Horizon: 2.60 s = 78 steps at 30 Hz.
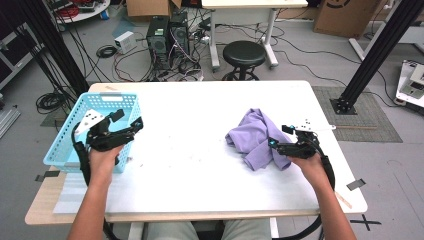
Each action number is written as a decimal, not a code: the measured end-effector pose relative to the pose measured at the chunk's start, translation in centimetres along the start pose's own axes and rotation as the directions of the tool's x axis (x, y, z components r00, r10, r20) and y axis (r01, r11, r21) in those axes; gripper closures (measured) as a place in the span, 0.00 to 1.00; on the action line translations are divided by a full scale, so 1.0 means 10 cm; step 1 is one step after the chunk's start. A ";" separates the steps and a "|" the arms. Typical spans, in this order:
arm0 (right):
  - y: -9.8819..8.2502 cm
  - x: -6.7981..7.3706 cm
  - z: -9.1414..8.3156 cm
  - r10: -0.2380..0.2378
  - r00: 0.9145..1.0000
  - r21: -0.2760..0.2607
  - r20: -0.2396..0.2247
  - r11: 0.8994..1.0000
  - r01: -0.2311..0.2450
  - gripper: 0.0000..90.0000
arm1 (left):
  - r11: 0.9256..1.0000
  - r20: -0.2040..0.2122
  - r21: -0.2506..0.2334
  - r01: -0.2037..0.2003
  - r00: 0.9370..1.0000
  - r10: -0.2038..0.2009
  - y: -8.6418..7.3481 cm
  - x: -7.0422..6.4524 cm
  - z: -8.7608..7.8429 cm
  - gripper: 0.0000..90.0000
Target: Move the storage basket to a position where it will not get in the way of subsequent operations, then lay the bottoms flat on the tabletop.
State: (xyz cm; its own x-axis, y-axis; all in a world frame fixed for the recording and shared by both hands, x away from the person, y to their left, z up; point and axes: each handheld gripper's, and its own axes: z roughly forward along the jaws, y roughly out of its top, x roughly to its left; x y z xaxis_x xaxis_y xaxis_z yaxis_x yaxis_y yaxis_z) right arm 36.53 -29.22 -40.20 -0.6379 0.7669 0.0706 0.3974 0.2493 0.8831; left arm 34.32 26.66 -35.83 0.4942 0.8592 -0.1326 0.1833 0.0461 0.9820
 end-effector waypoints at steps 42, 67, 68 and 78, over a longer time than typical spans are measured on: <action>0.15 0.13 0.97 -0.076 0.995 0.218 -0.067 0.972 0.089 0.93 | 0.993 0.144 0.117 -0.029 0.990 0.012 -0.47 -0.51 0.52 0.21; 0.28 0.75 0.60 -0.157 0.889 -0.006 -0.430 0.985 0.171 0.72 | 0.986 0.194 0.169 0.018 0.980 -0.051 -0.64 -0.64 0.72 0.31; 0.30 0.69 0.54 -0.149 0.911 -0.032 -0.384 0.989 0.148 0.69 | 0.986 0.195 0.167 0.020 0.979 -0.053 -0.65 -0.65 0.73 0.31; 0.22 0.35 0.80 -0.057 0.994 0.198 -0.090 0.977 0.074 0.44 | 0.984 0.204 0.178 0.010 0.978 -0.047 -0.66 -0.67 0.75 0.31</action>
State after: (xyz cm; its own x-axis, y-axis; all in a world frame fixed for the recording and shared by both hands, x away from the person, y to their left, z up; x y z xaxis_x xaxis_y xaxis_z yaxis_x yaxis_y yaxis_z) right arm 40.44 -21.28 -41.69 -0.7162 0.6952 0.0610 0.4717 0.4179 0.7764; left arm 36.22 16.79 -42.43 0.6478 0.7342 -0.2032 0.3364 -0.0364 0.9410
